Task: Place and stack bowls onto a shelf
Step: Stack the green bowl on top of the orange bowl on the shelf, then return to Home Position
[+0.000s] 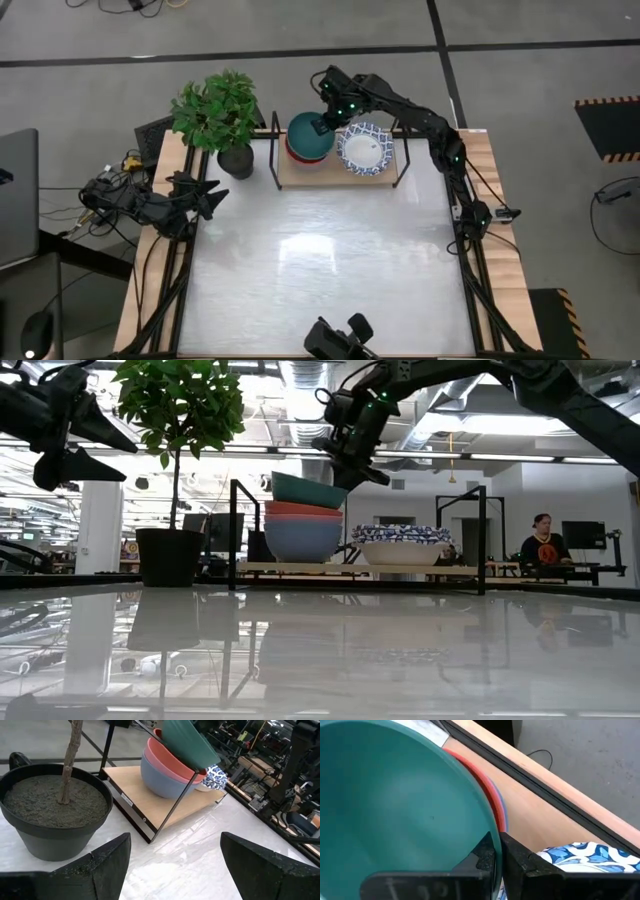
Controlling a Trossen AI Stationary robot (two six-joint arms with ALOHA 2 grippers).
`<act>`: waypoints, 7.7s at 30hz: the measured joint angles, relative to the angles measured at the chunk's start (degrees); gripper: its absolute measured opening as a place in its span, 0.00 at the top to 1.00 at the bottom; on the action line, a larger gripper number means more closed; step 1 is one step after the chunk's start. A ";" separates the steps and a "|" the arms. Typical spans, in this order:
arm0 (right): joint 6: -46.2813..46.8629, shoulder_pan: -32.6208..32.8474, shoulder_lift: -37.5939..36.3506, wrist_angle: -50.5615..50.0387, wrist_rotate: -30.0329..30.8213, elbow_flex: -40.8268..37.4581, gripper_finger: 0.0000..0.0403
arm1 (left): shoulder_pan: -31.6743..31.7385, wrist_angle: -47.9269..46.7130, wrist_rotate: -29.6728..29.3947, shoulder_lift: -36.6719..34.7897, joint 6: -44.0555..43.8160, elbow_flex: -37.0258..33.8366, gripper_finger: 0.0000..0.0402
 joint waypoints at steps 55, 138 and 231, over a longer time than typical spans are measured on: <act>-32.29 12.48 -31.17 -7.49 -2.91 -10.59 0.52 | 0.00 -0.06 1.17 -0.02 -0.02 0.00 0.27; -8.94 31.80 -122.69 68.08 24.44 -131.88 0.52 | 0.00 12.51 4.73 -0.02 5.11 -8.19 0.27; -8.44 33.81 -122.35 67.60 22.75 -131.99 0.52 | -0.40 46.38 42.42 0.42 36.04 -20.79 0.27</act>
